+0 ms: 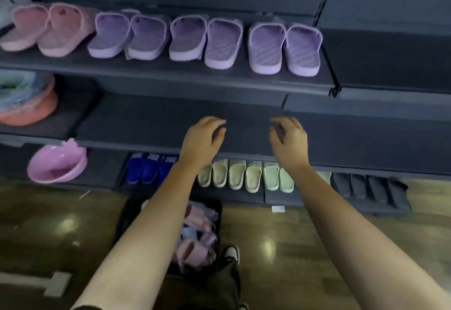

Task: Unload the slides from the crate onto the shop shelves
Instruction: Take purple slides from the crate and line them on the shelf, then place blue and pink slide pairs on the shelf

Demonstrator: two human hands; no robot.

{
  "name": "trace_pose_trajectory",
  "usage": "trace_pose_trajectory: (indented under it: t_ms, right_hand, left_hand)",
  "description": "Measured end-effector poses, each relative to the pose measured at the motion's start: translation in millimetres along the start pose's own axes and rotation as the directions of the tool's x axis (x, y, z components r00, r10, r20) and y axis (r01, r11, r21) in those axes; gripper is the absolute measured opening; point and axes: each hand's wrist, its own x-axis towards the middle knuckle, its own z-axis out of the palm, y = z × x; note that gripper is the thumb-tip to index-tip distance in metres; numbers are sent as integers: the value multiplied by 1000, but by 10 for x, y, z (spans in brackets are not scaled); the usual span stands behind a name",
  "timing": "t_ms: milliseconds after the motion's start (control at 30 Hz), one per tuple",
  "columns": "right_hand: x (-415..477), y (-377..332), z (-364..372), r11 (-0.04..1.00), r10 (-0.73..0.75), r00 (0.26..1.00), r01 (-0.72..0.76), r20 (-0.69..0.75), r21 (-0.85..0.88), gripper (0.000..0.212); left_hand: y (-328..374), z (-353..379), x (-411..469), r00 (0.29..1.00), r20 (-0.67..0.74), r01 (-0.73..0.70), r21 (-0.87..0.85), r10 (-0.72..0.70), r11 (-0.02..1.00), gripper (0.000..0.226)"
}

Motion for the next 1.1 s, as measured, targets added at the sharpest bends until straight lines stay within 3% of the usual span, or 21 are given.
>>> trace_pose_trajectory:
  t_ms: [200,333,433,600,767,1000,1100]
  right_hand:
    - [-826,76,560,971,237,941,-238,243,-26,25]
    - [-1238,75,1006,941,330,852,-328,406,-78,26]
    - [-1496,-6,1383,924,372,811,-371,451,-94,26]
    - [-1779,-209,2198,881,465,743,-444,481,-166,24]
    - [-2076,-338,2916,766,622,611,-603,490,-221,33]
    - [-2534,148,3598,670,735,515,-649,441,-361,28]
    - [-2713,519,3870,614,781,434,-665,449,-425,29]
  left_hand:
    - [-589,-68,-1026,926,147,352,-3,-348,936,30]
    - [-1073,-129,-1624,781,208,610,-49,-589,791,32]
    - [-1475,-202,-1981,668,218,736,-51,-711,676,32]
    - [-2302,-370,-2395,561,261,808,32,-786,588,30]
    - [-2992,-376,-2581,491,404,817,94,-772,569,33]
    - [-3681,246,-2832,426,522,835,88,-739,543,31]
    - [-3883,648,-2963,404,547,856,58,-733,514,32]
